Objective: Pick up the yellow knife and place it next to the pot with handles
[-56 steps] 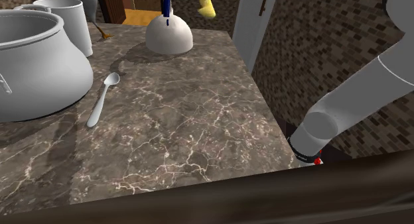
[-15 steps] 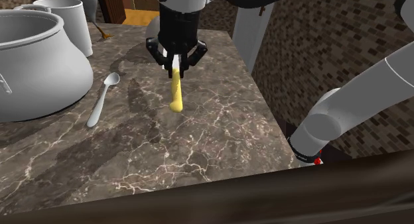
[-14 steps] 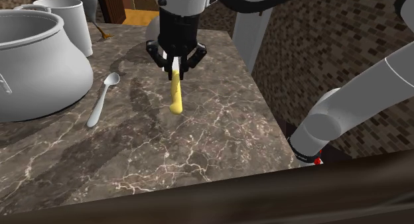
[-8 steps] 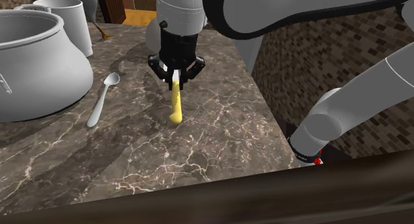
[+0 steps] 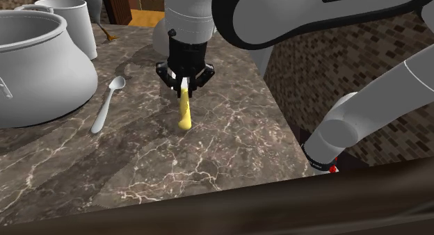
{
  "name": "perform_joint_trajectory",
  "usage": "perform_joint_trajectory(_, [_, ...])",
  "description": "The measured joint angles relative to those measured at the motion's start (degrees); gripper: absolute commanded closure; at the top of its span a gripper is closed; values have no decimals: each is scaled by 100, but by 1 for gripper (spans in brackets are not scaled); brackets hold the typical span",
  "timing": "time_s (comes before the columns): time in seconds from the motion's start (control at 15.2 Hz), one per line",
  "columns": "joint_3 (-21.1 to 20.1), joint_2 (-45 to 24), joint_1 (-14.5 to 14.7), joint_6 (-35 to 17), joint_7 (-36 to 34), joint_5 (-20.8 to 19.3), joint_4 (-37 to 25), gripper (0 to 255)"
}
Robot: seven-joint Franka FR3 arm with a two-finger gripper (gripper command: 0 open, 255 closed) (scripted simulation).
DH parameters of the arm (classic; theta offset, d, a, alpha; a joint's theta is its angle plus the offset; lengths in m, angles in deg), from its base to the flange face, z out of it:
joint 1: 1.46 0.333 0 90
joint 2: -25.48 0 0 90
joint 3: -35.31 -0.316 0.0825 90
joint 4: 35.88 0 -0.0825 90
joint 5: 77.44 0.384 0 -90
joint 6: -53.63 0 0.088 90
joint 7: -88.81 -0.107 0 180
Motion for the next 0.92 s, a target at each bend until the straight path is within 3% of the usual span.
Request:
perform_joint_trajectory(0.4, [0, 0, 0, -1, -1, 0, 1, 0])
perform_joint_trajectory(0.66, [79, 70, 8, 548, 39, 27, -499, 0])
perform_joint_trajectory(0.92, [74, 60, 5, 715, 21, 19, -670, 0])
